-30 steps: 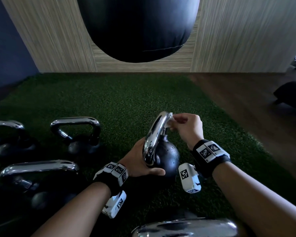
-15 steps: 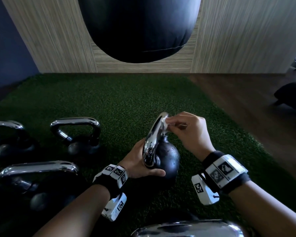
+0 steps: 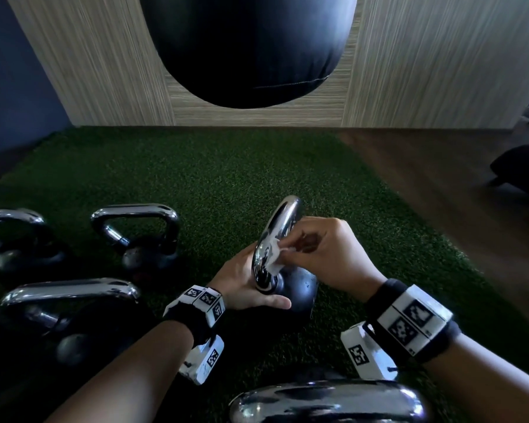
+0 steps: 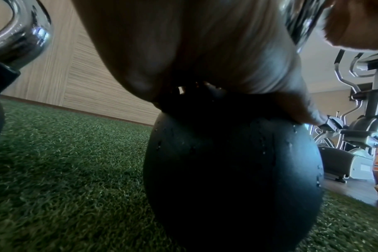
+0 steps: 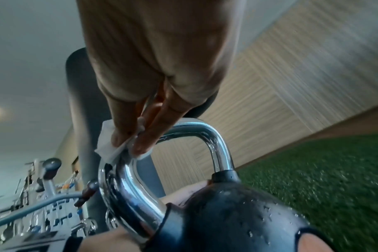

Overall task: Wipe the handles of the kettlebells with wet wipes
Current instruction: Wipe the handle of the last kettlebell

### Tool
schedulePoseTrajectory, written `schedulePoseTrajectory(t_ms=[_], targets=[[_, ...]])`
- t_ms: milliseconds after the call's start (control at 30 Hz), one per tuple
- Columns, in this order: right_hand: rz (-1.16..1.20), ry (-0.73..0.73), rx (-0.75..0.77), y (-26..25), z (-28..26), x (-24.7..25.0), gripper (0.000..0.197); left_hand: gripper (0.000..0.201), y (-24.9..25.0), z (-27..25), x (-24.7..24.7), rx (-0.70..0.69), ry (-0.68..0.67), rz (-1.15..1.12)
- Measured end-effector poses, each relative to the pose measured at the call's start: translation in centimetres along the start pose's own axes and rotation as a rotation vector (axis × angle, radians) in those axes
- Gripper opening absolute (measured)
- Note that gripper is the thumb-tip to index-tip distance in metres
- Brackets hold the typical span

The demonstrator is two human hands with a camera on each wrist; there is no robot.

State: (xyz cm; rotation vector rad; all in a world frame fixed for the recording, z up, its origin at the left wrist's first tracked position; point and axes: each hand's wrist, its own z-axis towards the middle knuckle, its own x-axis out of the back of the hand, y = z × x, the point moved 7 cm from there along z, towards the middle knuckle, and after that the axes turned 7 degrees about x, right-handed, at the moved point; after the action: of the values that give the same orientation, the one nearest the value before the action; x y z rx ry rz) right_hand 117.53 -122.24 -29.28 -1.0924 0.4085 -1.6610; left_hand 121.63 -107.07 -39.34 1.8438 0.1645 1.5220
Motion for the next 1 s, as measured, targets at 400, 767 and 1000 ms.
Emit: schedulePoseTrajectory(t_ms=[400,767,1000], targets=[[-0.117,-0.177,-0.141,3.7,-1.9,-3.0,0.023,0.082,-1.8,0.4,-0.5,0.098,0.024,-0.095],[-0.223,-0.498,-0.207,4.7,1.5,-4.7,0.045,0.072,-1.4,0.3,-0.7,0.064,0.048,-0.168],[0.234,-0.489,-0.250,5.0,0.8,-4.8,0.016,0.049,-1.5,0.0,-0.4,0.058,0.041,-0.216]])
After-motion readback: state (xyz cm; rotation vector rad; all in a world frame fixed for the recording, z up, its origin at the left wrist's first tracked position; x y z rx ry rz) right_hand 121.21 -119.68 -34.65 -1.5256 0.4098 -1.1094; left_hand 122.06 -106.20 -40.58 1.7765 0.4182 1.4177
